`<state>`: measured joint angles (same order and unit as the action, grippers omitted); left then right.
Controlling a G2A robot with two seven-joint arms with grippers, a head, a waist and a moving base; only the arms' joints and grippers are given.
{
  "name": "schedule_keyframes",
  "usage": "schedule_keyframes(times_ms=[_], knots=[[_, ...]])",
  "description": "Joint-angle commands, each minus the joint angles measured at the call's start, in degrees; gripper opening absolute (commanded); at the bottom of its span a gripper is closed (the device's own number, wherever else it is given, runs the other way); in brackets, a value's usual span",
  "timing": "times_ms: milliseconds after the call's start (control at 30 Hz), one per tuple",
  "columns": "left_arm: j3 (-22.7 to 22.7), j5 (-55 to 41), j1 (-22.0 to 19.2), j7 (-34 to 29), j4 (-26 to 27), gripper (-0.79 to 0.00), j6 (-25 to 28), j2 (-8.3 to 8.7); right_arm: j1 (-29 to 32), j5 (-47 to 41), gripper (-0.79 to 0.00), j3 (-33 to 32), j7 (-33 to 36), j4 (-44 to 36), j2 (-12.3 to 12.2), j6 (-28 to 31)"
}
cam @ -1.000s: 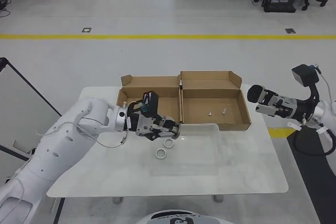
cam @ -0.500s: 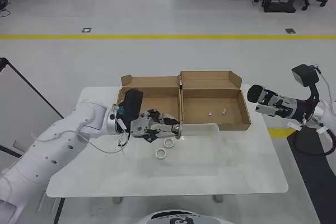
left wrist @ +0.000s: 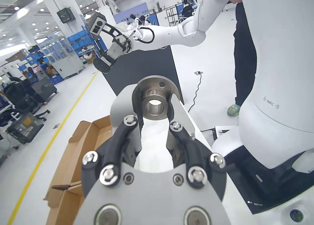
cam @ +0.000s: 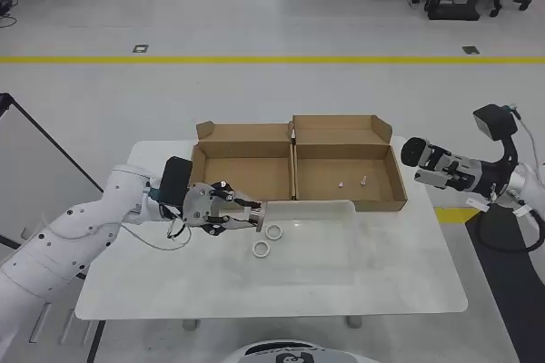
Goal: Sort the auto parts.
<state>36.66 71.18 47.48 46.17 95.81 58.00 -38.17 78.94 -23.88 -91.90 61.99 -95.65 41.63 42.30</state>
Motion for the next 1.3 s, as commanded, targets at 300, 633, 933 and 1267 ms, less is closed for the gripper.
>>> schedule_keyframes(times_ms=[300,633,933,1267], knots=[[-0.02,-0.02,-0.01,0.12,0.01,-0.785,0.0,-0.02,0.0,0.0,0.0,0.0,0.0,0.0,0.0,0.0],[-0.02,-0.02,-0.01,0.12,0.01,-0.785,0.0,-0.02,0.0,0.0,0.0,0.0,0.0,0.0,0.0,0.0],[-0.02,-0.02,-0.01,0.12,0.01,-0.785,0.0,-0.02,0.0,0.0,0.0,0.0,0.0,0.0,0.0,0.0],[1.16,-8.07,2.76,0.4,1.73,-0.785,-0.29,-0.65,0.0,0.0,0.0,0.0,0.0,0.0,0.0,0.0]])
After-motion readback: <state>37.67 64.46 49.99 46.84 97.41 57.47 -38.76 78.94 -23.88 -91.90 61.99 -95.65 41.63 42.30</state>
